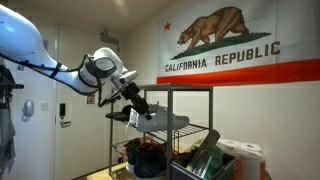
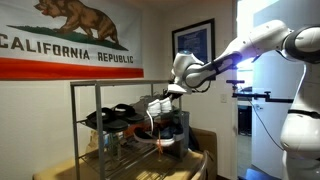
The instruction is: Move the right and left white shoes to the first shelf respectively
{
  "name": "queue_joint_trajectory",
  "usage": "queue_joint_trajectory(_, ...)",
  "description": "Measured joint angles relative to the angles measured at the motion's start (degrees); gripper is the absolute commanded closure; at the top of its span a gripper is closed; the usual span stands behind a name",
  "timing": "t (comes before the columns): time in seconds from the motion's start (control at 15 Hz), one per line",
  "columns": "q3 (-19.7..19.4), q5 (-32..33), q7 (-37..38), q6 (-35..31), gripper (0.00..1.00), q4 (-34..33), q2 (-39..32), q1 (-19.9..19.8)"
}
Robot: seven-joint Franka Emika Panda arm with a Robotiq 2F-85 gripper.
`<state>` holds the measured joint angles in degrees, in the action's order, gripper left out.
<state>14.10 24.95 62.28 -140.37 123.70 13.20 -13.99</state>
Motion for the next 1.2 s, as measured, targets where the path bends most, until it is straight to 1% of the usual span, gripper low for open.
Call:
queue_joint_trajectory(0.2,-3.3,-0.3,-2.6,6.8,0.93,-0.5,1.9,3.3)
queue_joint_trajectory(0.47,-5.3,-0.5,-5.7,15.3,0.93,-0.3,6.1,5.5)
queue_joint_trajectory(0.73,-6.7,-3.9,-13.9,24.9,0.93,0.8,12.4,7.9)
queue_joint_trajectory(1.07,-7.5,-6.0,-22.5,37.2,0.93,2.4,22.8,8.7)
queue_joint_trajectory(1.2,-7.5,-6.0,-25.1,39.8,0.93,2.5,26.9,8.7)
